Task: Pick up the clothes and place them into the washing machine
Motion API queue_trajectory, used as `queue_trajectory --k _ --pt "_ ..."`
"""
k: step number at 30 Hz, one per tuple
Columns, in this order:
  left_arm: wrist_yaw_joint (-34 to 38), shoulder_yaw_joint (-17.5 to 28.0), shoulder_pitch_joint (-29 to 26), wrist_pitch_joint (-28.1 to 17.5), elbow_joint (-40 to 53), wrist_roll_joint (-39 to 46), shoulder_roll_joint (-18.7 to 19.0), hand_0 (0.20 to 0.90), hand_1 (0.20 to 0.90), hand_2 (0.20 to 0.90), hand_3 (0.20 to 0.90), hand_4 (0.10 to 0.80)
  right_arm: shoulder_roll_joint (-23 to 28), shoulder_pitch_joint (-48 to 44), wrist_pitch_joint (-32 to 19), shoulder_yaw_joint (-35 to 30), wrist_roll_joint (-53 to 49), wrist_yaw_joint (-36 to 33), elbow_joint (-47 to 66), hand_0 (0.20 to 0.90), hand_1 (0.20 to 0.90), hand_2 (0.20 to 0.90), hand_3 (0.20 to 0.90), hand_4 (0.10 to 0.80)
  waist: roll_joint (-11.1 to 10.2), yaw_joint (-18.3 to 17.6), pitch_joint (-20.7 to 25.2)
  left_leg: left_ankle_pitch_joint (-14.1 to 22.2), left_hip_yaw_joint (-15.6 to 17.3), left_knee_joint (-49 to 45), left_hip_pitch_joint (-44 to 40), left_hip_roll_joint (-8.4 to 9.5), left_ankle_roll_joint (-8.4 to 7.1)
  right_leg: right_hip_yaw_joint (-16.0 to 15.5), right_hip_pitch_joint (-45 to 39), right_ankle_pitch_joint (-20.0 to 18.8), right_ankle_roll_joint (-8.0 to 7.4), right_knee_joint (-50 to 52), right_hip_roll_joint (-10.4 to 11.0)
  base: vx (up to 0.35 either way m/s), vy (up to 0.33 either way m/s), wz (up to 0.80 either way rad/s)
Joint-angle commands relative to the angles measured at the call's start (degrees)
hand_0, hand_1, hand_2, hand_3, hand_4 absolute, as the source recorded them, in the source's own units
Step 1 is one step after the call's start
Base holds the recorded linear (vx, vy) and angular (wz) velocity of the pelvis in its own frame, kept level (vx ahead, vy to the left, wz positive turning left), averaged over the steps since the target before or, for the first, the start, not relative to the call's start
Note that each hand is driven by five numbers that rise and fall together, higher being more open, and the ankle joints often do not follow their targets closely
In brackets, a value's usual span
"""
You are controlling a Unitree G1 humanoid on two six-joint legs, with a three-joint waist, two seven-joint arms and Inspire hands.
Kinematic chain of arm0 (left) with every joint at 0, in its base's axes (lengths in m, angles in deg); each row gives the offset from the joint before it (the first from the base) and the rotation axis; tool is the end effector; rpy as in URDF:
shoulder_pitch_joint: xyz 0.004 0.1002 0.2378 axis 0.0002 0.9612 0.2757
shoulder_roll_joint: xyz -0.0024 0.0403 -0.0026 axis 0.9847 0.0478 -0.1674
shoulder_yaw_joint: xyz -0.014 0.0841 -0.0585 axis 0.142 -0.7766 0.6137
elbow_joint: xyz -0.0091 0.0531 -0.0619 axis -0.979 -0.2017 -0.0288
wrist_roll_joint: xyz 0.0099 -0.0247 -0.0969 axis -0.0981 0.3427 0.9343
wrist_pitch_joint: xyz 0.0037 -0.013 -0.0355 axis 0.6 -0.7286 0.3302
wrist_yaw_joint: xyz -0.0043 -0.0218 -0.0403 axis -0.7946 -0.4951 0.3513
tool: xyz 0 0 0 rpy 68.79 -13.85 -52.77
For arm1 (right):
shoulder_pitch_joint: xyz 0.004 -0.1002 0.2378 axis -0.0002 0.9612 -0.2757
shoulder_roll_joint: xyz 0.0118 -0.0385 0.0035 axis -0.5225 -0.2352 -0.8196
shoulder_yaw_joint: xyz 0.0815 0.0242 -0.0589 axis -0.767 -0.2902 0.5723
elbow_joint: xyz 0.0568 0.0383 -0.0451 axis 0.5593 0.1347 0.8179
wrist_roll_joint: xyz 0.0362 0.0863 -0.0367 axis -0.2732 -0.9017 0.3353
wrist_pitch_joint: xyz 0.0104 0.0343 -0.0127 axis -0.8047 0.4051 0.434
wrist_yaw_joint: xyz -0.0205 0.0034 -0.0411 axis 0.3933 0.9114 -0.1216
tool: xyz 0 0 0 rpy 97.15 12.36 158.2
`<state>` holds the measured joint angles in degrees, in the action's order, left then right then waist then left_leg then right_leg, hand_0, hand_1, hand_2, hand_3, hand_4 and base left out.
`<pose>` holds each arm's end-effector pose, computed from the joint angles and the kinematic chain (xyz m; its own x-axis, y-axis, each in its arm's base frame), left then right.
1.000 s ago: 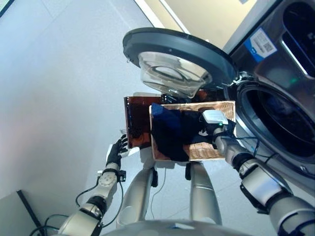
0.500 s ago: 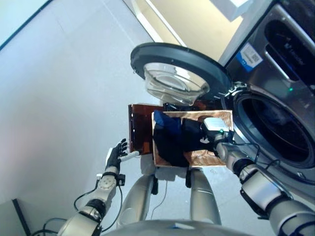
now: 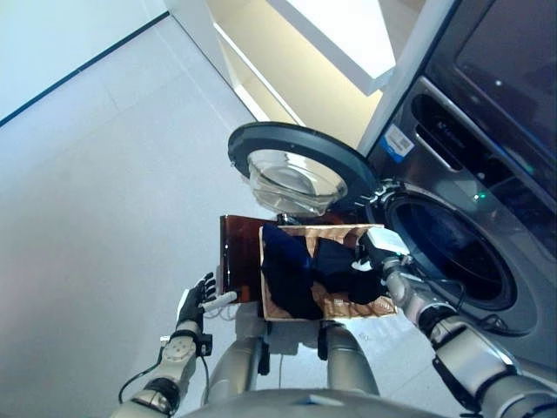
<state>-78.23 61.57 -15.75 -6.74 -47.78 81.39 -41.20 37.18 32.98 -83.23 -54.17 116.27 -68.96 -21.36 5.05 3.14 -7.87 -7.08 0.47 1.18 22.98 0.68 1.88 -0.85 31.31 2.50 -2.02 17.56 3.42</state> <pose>0.1355 0.1871 -0.0960 0.7641 0.1422 -0.6293 -0.0973 0.9896 0.1056 0.2353 -0.2440 -0.0265 0.9236 -0.1043 -0.3689 -0.3275 0.2851 -0.9008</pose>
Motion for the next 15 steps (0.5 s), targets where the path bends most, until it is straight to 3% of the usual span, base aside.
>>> queue_trajectory --k 1,15 --pt "0.1 2.3 -1.3 -2.7 -2.1 -0.3 3.4 0.9 0.9 0.9 0.9 0.8 3.0 -1.1 -3.6 -0.8 -1.6 -1.3 5.1 0.2 0.2 0.2 0.2 0.3 -2.7 -0.5 0.5 6.1 2.3 -0.7 -3.8 3.32 -1.73 0.3 -9.9 -8.8 -0.89 -17.8 1.2 0.055 -0.008 -0.06" --pt "0.0 4.2 1.2 -2.8 -2.6 -0.4 3.7 0.9 0.9 0.9 0.9 0.8 5.6 9.6 -6.2 -9.5 -4.8 -0.5 20.3 0.2 0.2 0.2 0.2 0.3 -3.5 -2.1 2.9 7.1 2.7 1.4 -10.0 2.53 -2.05 0.3 -15.4 -7.1 -1.38 -18.6 0.7 0.071 -0.009 -0.04"
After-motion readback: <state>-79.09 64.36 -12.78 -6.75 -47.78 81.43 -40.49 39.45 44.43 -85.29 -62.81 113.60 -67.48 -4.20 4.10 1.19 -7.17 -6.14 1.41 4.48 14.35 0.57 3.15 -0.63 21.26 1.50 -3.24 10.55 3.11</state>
